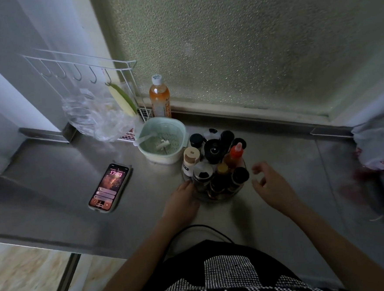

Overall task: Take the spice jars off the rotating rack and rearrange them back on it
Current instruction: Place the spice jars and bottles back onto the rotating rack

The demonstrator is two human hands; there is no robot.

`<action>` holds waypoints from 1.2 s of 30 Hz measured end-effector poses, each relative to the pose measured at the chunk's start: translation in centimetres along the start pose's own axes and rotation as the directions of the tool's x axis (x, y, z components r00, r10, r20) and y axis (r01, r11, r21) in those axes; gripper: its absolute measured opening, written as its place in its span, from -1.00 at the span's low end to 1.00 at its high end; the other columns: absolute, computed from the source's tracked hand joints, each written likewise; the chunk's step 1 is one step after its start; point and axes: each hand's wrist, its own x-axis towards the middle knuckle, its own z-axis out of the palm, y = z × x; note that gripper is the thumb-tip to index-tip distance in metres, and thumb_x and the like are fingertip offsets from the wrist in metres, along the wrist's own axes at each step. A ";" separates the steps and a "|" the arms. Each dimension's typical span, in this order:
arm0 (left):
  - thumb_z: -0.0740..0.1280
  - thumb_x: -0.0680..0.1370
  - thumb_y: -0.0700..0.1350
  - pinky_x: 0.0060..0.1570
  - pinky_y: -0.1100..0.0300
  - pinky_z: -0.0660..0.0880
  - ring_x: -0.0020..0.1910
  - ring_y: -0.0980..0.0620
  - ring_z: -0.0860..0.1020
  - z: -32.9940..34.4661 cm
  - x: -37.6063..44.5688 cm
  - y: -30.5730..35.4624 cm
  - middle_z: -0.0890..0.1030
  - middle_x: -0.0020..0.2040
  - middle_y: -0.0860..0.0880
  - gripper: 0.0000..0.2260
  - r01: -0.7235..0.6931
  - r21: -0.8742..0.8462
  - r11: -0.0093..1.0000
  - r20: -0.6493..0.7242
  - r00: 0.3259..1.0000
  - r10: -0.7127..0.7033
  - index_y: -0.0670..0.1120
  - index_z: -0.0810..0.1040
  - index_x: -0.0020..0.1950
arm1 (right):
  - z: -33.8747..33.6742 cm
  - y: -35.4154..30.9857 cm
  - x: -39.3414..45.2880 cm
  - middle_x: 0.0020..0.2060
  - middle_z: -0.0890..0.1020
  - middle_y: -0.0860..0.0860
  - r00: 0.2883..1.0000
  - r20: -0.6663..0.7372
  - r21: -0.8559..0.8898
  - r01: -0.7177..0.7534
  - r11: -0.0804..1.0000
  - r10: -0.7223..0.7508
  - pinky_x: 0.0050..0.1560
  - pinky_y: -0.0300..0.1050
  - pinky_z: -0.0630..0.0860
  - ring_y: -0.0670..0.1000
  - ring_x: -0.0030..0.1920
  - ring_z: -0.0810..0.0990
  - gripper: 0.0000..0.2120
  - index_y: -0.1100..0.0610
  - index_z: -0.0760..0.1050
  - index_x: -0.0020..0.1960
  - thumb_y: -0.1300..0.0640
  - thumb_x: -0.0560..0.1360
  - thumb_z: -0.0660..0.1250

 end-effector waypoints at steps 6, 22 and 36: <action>0.36 0.43 -0.09 -0.02 -0.15 0.52 0.06 -0.23 0.54 -0.7 0.9 1.0 0.52 0.12 -0.21 -0.65 0.112 -0.181 0.977 -0.129 0.982 -0.136 -0.16 0.38 0.15 | 2.5 0.1 -0.2 0.21 0.53 -0.01 0.973 0.225 0.089 -0.066 0.994 0.045 0.04 0.02 0.52 0.11 -0.06 0.61 -0.44 0.02 0.19 0.38 0.17 0.43 0.30; 0.51 0.31 -0.02 0.16 -0.08 0.46 0.28 -0.17 0.41 -2.2 3.4 2.6 0.35 0.33 -0.15 -0.25 0.007 -0.091 0.996 -0.131 0.991 -0.019 -0.12 0.26 0.40 | 1.6 -1.3 0.8 0.03 0.54 0.02 0.996 -0.042 0.137 0.080 0.987 -0.075 -0.12 -0.02 0.49 0.02 -0.07 0.50 -0.76 0.04 0.34 0.09 0.21 0.46 0.26; 0.52 0.30 -0.05 -0.02 -0.12 0.53 0.08 -0.21 0.49 -3.4 3.6 1.1 0.40 0.14 -0.18 -0.39 -0.014 -0.064 0.998 -0.136 0.991 0.006 -0.19 0.34 0.24 | 1.6 -0.4 0.1 0.00 0.54 0.00 0.994 -0.111 0.240 0.012 0.971 0.015 -0.06 0.04 0.50 0.11 -0.12 0.54 -0.69 0.13 0.39 0.11 0.39 0.42 0.19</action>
